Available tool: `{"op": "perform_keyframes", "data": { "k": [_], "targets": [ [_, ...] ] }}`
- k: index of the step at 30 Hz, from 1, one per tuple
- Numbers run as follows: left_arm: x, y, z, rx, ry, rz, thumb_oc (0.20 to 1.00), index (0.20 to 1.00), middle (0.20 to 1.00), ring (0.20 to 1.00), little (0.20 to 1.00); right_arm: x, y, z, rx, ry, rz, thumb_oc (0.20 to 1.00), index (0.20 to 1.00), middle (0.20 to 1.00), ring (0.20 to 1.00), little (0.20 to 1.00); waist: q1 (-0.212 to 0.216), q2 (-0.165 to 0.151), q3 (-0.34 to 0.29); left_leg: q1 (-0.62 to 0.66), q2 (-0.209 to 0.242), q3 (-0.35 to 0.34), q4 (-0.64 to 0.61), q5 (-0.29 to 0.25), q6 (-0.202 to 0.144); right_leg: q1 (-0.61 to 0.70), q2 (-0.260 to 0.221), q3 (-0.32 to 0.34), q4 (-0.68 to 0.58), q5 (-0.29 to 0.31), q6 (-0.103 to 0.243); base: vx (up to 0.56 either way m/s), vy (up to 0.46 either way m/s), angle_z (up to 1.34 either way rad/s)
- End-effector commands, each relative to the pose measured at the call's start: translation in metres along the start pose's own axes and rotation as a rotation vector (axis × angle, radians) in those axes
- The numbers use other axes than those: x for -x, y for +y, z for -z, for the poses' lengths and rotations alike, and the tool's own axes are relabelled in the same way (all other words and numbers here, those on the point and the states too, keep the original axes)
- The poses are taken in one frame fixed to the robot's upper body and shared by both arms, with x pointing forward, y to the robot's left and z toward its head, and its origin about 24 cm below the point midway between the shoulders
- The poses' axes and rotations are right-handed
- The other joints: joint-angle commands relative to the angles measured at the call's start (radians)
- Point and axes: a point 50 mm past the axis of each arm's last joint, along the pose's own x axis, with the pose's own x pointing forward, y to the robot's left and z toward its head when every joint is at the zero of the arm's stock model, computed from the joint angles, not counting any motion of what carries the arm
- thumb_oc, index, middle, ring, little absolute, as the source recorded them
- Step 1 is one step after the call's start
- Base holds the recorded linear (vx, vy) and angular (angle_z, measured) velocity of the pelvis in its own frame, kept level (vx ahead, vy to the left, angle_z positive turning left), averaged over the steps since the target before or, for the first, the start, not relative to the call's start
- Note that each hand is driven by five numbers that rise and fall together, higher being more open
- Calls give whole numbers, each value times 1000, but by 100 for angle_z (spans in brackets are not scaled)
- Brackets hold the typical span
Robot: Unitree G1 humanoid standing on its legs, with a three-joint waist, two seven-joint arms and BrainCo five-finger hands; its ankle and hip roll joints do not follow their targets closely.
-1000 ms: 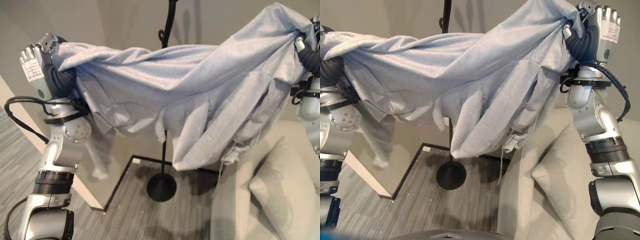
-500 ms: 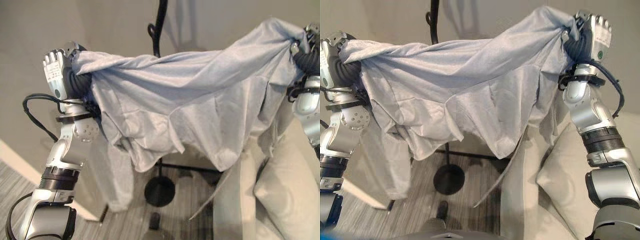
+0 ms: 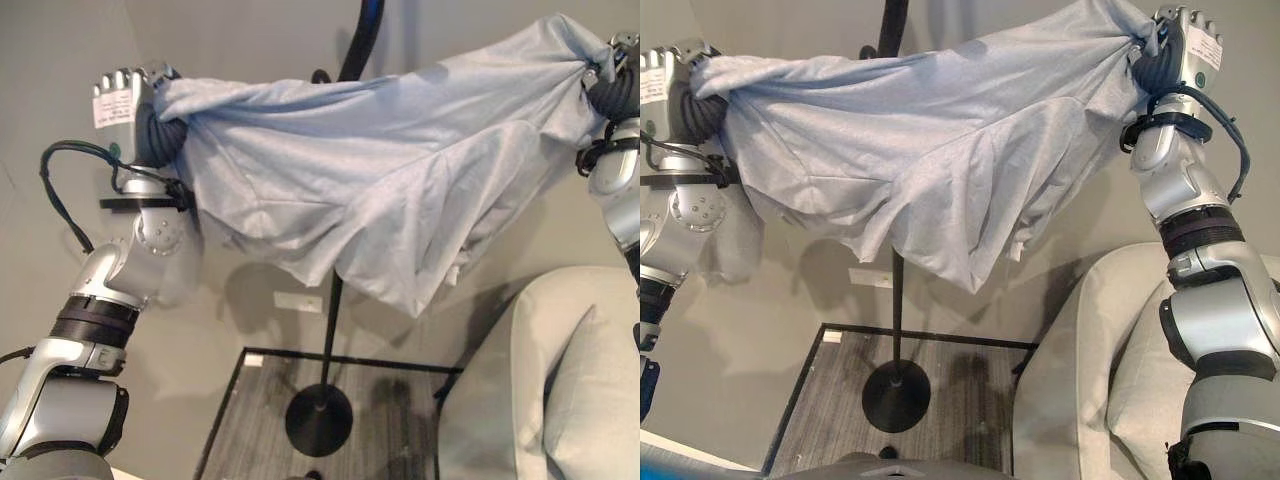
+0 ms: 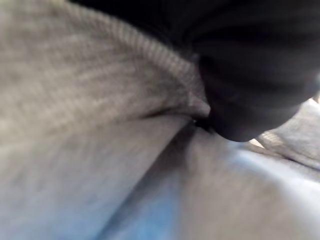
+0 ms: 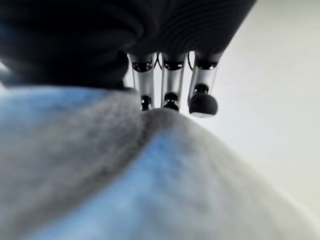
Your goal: Hang the clothes on the sofa on the clothes rack.
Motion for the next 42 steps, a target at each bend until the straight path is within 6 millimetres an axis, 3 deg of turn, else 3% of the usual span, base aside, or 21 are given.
{"op": "perform_keyframes", "data": {
  "k": [1,5,9,11,12,14,15,17,18,19,21,25,31,32,33,34,35,36,39,40,42],
  "targets": [
    [4,3,11,44,76,-13,200,200,200,200,200,-10,-18,20,76,78,13,200,200,200,200,200,-9,26,-81,-67,26,-24,-43,0,-47,-1,62,-20,71,-32,-25,97,65,-5],
    [22,-14,12,111,143,38,200,200,200,200,200,8,12,20,77,73,-110,200,200,200,200,200,-8,26,-79,-67,16,-21,-53,-1,-41,-7,58,-20,72,-29,-21,77,47,-3],
    [65,-41,18,194,271,141,200,200,200,200,200,69,74,40,95,139,-376,200,200,200,200,200,4,22,-63,-68,4,-19,-63,-6,-34,-14,50,-27,74,-32,-19,63,29,1],
    [74,-43,20,198,292,162,200,200,200,200,200,77,80,43,110,144,-407,200,200,200,200,200,6,22,-64,-75,4,-20,-64,-2,-33,-21,52,-29,72,-27,-19,11,14,9],
    [97,-50,29,192,362,211,200,200,200,200,200,103,99,47,116,149,-508,200,200,200,200,200,11,23,-56,-78,1,-22,-65,-2,-30,-26,49,-33,76,-24,-19,16,11,14],
    [107,-52,33,189,393,228,200,200,200,200,200,113,106,46,118,144,-546,200,200,200,200,200,13,22,-56,-79,-1,-22,-67,-3,-29,-26,48,-36,76,-23,-18,22,14,9],
    [132,-54,43,177,474,261,200,200,200,200,200,133,118,46,99,144,-604,200,200,200,200,200,15,19,-52,-76,-5,-22,-70,-5,-25,-29,46,-39,78,-19,-17,0,0,0],
    [142,-54,46,174,502,273,200,200,200,200,200,141,121,46,93,144,-623,200,200,200,200,200,16,18,-54,-74,-6,-22,-70,-6,-24,-29,44,-41,79,-18,-16,11,7,2],
    [164,-55,51,164,569,300,200,200,200,200,200,153,127,44,65,147,-646,200,200,200,200,200,19,15,-51,-72,-8,-23,-71,-9,-21,-30,42,-44,83,-14,-14,0,0,0],
    [164,-55,51,163,570,301,200,200,200,200,200,154,127,44,65,147,-648,200,200,200,200,200,18,15,-53,-71,-8,-23,-71,-9,-21,-30,42,-44,84,-15,-14,0,0,0],
    [192,-55,55,154,646,337,200,200,200,200,200,167,130,39,4,147,-651,200,200,200,200,200,18,12,-50,-65,-11,-24,-72,-12,-16,-31,39,-47,93,-12,-11,0,4,2],
    [221,-58,53,153,723,387,200,200,200,200,200,182,133,34,-70,156,-646,200,200,200,200,200,20,9,-46,-57,-12,-28,-73,-15,-10,-31,37,-50,105,-11,-9,0,0,0],
    [247,-67,43,204,782,452,200,200,200,200,200,217,147,25,-180,211,-706,200,200,200,200,200,17,10,-43,-46,-10,-33,-73,-17,-6,-28,37,-55,117,-12,-9,-9,0,2],
    [255,-73,37,253,831,457,200,200,200,200,200,237,153,22,-261,277,-738,354,354,354,354,354,13,12,-43,-42,-10,-34,-73,-18,-4,-26,38,-57,118,-14,-11,0,0,0],
    [255,-73,37,253,831,458,216,216,216,216,216,237,153,22,-262,279,-739,649,649,649,649,649,13,11,-43,-42,-11,-34,-73,-18,-4,-26,38,-57,118,-14,-11,0,0,0],
    [263,-79,31,327,908,442,511,511,511,511,511,250,157,18,-324,327,-755,944,944,944,944,944,11,12,-40,-36,-11,-32,-71,-21,-3,-23,36,-58,121,-18,-11,-14,-1,4],
    [266,-81,28,363,929,443,856,856,856,856,856,256,159,17,-344,343,-768,1000,1000,1000,1000,1000,8,15,-41,-38,-9,-32,-70,-19,-2,-25,38,-59,119,-14,-12,-45,10,3],
    [278,-87,21,452,1023,451,1000,1000,1000,1000,1000,267,161,16,-382,384,-788,1000,1000,1000,1000,1000,3,22,-42,-38,-9,-31,-66,-21,-1,-27,38,-61,118,-13,-12,-42,21,3],
    [285,-90,15,532,1084,444,1000,1000,1000,1000,1000,278,162,16,-411,417,-814,1000,1000,1000,1000,1000,-1,27,-43,-36,-8,-31,-62,-25,0,-26,37,-63,117,-14,-12,-29,12,1],
    [297,-94,11,625,1171,439,1000,1000,1000,1000,1000,297,163,21,-426,487,-841,1000,1000,1000,1000,1000,-11,34,-43,-33,-7,-30,-60,-29,0,-26,36,-61,112,-16,-12,-30,15,-1],
    [303,-94,11,633,1205,442,1000,1000,1000,1000,1000,304,163,24,-419,508,-857,1000,1000,1000,1000,1000,-15,36,-45,-29,-8,-28,-60,-31,0,-25,35,-60,110,-14,-11,-14,13,-3]
  ]
}}
